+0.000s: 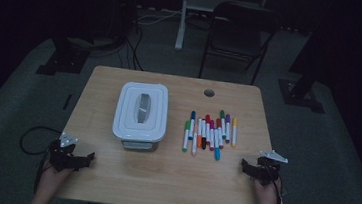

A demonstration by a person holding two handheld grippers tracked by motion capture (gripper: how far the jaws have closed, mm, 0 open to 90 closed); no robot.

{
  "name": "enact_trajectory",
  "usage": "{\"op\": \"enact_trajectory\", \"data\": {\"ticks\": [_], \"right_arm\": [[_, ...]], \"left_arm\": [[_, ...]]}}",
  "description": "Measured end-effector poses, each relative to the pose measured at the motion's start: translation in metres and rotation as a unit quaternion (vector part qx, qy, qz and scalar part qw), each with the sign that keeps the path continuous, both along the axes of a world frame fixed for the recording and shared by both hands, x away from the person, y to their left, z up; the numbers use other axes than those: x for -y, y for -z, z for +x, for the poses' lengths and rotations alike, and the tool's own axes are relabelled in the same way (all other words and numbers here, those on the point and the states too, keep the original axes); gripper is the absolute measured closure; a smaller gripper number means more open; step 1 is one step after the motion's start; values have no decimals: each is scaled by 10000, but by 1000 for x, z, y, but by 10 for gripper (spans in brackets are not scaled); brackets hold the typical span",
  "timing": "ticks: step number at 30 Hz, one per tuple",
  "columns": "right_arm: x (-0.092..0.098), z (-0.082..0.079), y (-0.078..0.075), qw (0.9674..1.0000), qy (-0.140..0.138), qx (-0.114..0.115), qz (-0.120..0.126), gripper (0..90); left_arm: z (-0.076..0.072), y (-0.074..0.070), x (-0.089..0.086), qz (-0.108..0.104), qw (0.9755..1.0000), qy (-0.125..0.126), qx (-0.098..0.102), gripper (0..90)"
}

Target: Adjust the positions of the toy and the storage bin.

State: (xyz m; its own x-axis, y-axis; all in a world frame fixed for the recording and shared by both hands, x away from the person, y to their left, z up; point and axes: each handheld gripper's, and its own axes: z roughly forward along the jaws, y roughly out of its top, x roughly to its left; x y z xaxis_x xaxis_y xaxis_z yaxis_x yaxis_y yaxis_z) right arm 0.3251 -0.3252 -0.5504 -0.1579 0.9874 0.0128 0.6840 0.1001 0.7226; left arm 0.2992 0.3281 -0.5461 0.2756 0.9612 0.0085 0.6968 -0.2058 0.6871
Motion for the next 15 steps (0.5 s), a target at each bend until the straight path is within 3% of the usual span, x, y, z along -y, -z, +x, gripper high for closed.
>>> {"op": "enact_trajectory", "data": {"ticks": [15], "right_arm": [[1, 0, 0, 10000, 5, 5, 42, 128]], "left_arm": [[-2, 0, 0, 3, 10000, 47, 8, 18]]}}
